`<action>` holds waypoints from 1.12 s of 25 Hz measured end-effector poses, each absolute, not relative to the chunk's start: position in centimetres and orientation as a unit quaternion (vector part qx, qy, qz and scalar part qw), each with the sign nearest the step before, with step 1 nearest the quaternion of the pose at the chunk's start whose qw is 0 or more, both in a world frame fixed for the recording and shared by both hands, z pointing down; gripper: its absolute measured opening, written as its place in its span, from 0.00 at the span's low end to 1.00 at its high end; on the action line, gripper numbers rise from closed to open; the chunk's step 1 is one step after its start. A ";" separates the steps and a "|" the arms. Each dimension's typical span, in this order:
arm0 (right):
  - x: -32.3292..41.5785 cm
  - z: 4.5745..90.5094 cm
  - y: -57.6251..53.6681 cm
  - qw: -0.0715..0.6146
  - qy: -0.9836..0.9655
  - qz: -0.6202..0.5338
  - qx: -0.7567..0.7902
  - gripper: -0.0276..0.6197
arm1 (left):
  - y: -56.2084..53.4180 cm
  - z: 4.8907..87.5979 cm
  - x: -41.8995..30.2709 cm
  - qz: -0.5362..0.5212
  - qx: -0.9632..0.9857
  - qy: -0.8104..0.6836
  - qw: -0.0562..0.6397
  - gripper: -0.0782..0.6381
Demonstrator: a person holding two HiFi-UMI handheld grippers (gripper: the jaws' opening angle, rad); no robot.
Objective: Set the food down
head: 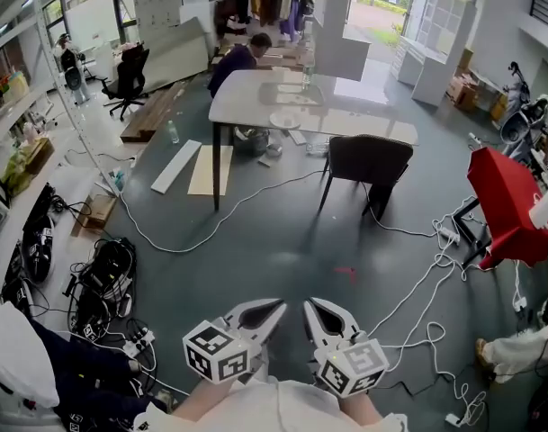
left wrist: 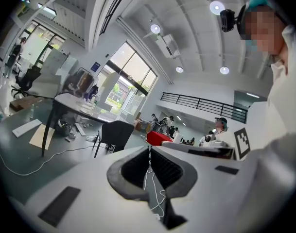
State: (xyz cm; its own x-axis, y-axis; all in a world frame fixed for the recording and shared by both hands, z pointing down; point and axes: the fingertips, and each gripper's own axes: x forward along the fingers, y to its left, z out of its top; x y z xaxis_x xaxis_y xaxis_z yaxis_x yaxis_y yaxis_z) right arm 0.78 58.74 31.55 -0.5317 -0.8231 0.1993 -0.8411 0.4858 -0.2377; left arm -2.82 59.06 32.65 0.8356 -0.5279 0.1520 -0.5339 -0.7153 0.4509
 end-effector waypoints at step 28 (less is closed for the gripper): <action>-2.9 33.0 36.3 0.036 -0.831 0.152 0.533 0.05 | 36.7 33.4 -5.0 0.027 0.945 -0.222 0.237 0.14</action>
State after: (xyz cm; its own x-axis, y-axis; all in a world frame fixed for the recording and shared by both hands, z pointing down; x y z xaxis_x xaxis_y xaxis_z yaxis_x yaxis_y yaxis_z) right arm -2.89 36.25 33.01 -0.4286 -0.8758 0.2217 -0.8977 0.3853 -0.2135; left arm -5.05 36.66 33.38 0.9000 -0.4067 0.1570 -0.4326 -0.7888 0.4367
